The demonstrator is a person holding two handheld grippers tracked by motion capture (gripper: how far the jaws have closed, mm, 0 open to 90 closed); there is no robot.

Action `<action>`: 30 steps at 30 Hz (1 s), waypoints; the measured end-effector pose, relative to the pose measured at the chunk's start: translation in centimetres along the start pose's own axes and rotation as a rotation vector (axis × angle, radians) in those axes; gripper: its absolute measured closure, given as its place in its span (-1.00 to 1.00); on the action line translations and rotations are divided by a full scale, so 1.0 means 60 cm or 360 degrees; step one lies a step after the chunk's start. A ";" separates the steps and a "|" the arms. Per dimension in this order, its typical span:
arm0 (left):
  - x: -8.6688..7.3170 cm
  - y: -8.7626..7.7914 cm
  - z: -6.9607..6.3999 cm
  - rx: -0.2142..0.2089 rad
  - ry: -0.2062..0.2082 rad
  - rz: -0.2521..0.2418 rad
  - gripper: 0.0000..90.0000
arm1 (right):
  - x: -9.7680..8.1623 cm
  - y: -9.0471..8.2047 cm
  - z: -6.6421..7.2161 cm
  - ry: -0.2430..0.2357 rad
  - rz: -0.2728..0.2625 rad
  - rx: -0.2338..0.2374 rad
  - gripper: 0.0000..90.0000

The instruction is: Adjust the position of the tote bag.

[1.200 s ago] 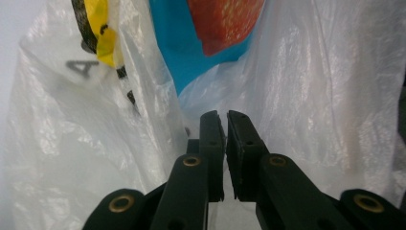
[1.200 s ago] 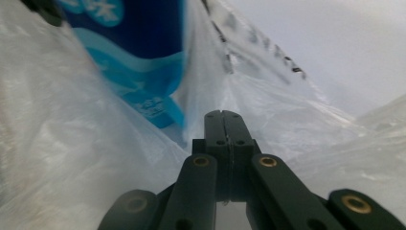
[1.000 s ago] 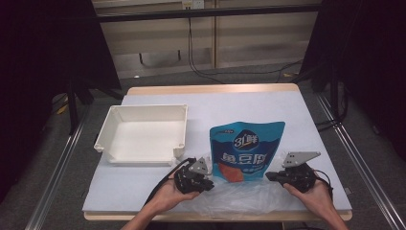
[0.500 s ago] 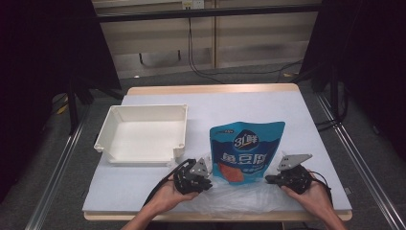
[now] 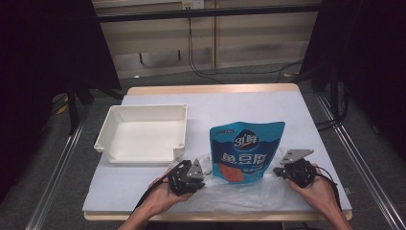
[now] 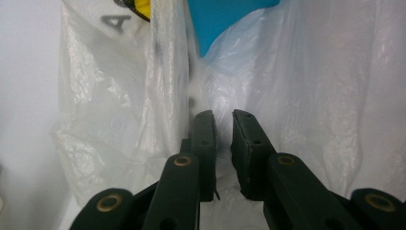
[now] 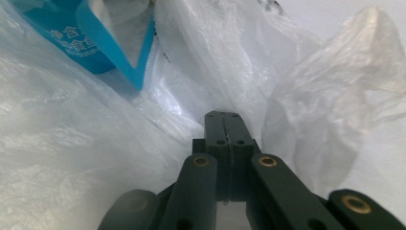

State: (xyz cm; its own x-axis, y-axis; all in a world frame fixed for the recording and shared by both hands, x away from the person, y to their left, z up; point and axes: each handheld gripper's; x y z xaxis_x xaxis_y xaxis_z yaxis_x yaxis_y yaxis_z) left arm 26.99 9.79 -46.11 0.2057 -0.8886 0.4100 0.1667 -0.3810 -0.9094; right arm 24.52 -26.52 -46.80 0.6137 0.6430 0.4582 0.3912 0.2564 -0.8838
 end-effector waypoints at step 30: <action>-0.071 -0.029 0.024 0.0017 -0.0118 -0.0016 0.99 | -0.009 -0.001 -0.013 -0.0016 -0.0020 -0.0011 1.00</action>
Point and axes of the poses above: each handheld gripper's, and its own axes: y roughly forward along the jaws, x roughly out of its top, z roughly to its left, and after that the axes turned 9 degrees about z, right-handed
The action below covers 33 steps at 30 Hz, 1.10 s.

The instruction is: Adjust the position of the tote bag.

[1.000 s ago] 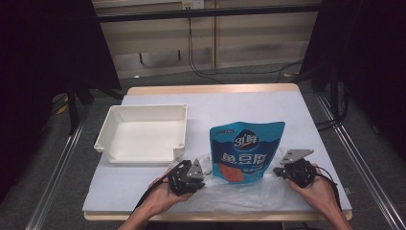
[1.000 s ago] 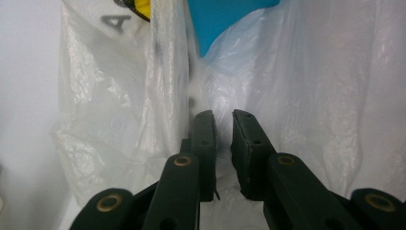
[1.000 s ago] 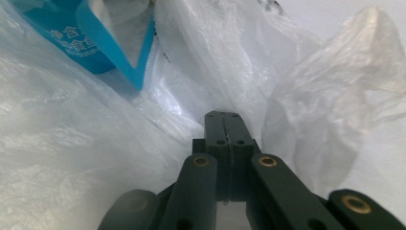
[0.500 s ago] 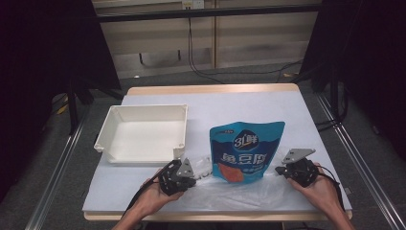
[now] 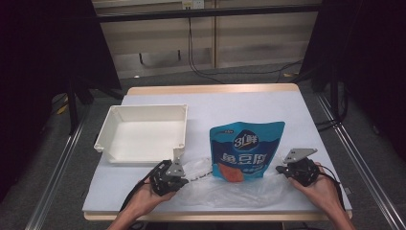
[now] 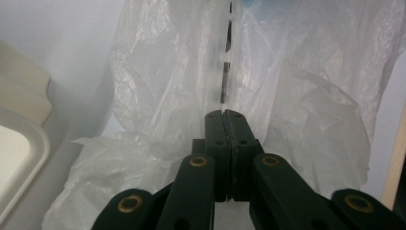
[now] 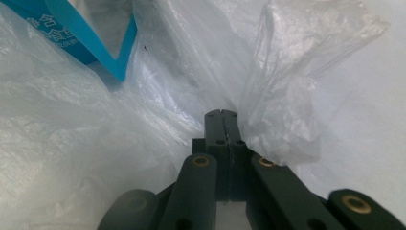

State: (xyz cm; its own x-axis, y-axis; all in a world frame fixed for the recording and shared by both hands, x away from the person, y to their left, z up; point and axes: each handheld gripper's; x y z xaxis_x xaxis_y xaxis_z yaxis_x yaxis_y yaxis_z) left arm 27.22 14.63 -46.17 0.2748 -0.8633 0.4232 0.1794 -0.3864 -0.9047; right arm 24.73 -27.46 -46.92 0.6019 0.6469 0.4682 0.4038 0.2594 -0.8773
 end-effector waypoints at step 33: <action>-0.003 0.005 0.015 -0.0080 -0.0105 -0.0094 1.00 | -0.027 -0.009 -0.016 0.0096 -0.0022 -0.0028 1.00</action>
Point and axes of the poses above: each handheld gripper's, and its own axes: y roughly forward along the jaws, x roughly out of its top, z roughly to its left, and after that the axes turned 9 degrees about z, right-handed
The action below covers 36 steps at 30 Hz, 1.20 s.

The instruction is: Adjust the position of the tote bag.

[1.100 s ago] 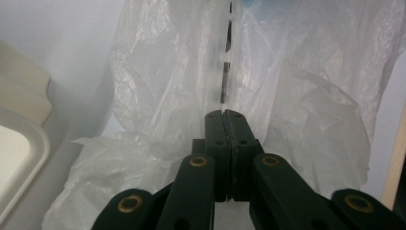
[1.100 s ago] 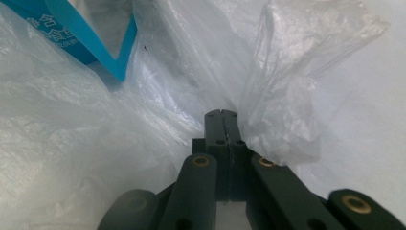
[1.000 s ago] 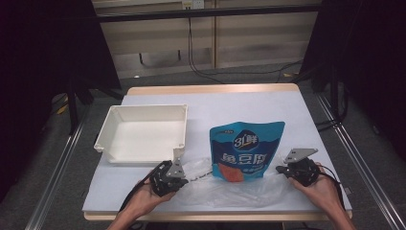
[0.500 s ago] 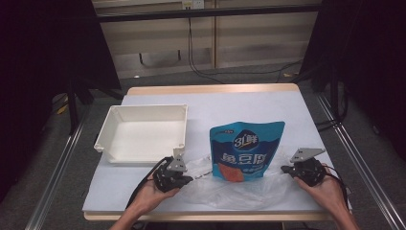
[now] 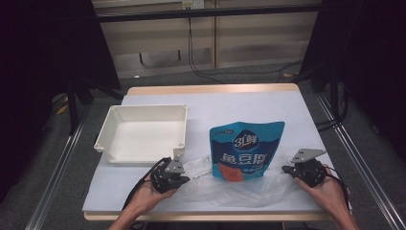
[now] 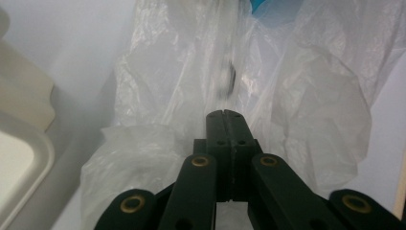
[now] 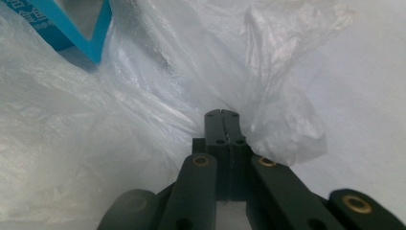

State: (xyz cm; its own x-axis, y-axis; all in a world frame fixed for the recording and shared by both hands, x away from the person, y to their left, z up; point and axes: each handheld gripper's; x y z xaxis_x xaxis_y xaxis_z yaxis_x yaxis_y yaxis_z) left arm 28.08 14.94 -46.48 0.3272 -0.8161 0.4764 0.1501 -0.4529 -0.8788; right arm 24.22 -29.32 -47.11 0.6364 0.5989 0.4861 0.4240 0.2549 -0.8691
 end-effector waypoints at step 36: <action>0.105 0.005 -0.073 -0.0207 0.0059 -0.0321 0.55 | 0.040 -0.067 0.102 -0.0053 -0.0470 0.0427 1.00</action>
Point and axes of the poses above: each handheld gripper's, and its own axes: y roughly forward along the jaws, x roughly out of its top, z roughly to its left, and after that the axes turned 9 degrees about z, right-handed
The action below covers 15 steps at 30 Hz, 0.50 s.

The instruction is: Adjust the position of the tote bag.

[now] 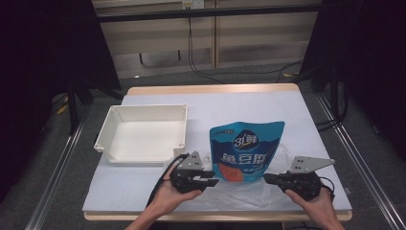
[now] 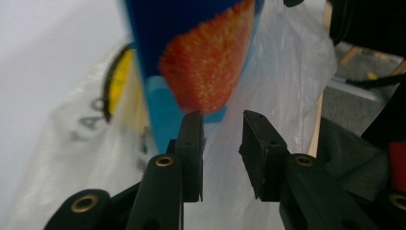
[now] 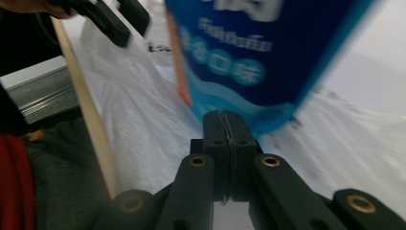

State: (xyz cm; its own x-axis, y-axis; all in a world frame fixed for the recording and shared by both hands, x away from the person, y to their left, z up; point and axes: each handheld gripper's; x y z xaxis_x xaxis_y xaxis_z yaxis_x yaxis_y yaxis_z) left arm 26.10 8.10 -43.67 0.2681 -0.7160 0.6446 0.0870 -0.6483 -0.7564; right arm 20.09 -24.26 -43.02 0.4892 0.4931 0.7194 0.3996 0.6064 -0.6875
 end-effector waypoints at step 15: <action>0.001 0.079 -0.014 -0.0049 0.0024 0.0109 0.50 | -0.017 0.087 0.025 -0.0056 0.0263 0.0045 1.00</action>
State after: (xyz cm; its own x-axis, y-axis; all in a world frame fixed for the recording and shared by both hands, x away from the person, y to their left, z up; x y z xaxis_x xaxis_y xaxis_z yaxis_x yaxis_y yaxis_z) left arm 25.70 4.77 -47.10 0.2579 -0.7627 0.5931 0.0396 -0.6050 -0.7952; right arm 20.52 -20.68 -47.19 0.5190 0.6089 0.5999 0.2935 0.5322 -0.7941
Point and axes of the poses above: each handheld gripper's, and its own axes: y roughly forward along the jaws, x roughly out of its top, z roughly to its left, and after that the axes turned 9 degrees about z, right-handed
